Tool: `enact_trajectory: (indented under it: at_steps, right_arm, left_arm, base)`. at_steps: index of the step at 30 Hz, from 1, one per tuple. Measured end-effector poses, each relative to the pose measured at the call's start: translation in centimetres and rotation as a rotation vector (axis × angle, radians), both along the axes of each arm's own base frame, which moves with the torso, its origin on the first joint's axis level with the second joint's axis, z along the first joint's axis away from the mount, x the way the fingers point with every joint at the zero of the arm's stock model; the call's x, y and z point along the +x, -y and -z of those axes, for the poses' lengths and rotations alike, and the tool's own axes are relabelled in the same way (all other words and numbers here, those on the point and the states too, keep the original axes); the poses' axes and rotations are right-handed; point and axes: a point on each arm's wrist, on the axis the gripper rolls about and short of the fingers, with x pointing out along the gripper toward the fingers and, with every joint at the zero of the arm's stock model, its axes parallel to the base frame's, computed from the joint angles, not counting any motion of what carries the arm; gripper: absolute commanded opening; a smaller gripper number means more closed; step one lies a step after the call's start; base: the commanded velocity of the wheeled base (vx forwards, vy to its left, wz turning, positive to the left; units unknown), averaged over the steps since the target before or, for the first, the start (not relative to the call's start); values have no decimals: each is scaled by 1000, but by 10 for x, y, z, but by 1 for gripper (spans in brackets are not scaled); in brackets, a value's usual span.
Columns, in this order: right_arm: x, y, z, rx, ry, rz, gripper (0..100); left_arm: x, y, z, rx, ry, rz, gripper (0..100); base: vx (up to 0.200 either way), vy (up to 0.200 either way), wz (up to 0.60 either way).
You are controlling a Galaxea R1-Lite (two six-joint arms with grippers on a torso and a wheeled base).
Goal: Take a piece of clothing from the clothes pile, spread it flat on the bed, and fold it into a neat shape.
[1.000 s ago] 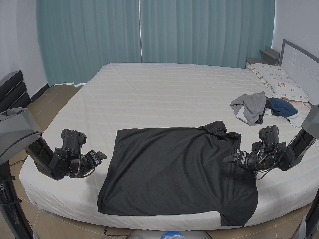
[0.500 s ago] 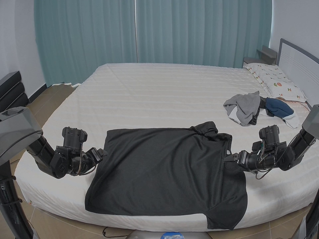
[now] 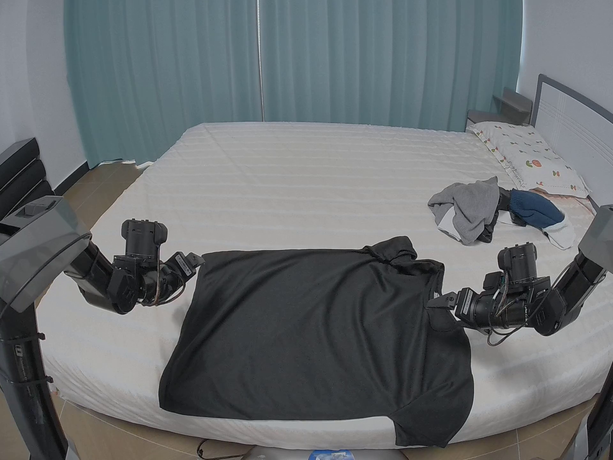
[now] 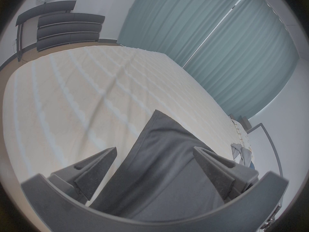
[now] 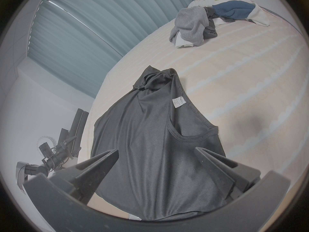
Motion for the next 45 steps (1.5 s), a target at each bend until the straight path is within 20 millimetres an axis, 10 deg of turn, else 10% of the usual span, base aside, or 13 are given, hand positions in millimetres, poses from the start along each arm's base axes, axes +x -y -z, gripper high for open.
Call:
enact_trajectory:
  at_steps: [20, 45]
  right_arm:
    - [-3, -3, 12, -3, -40, -6, 100]
    - [-12, -3, -2, 25, -18, 3, 100]
  left_arm:
    - [108, -7, 49, -24, 86, -34, 100]
    - [133, -3, 87, -58, 95, -57, 100]
  base:
    - [0, 0, 0]
    - [0, 0, 0]
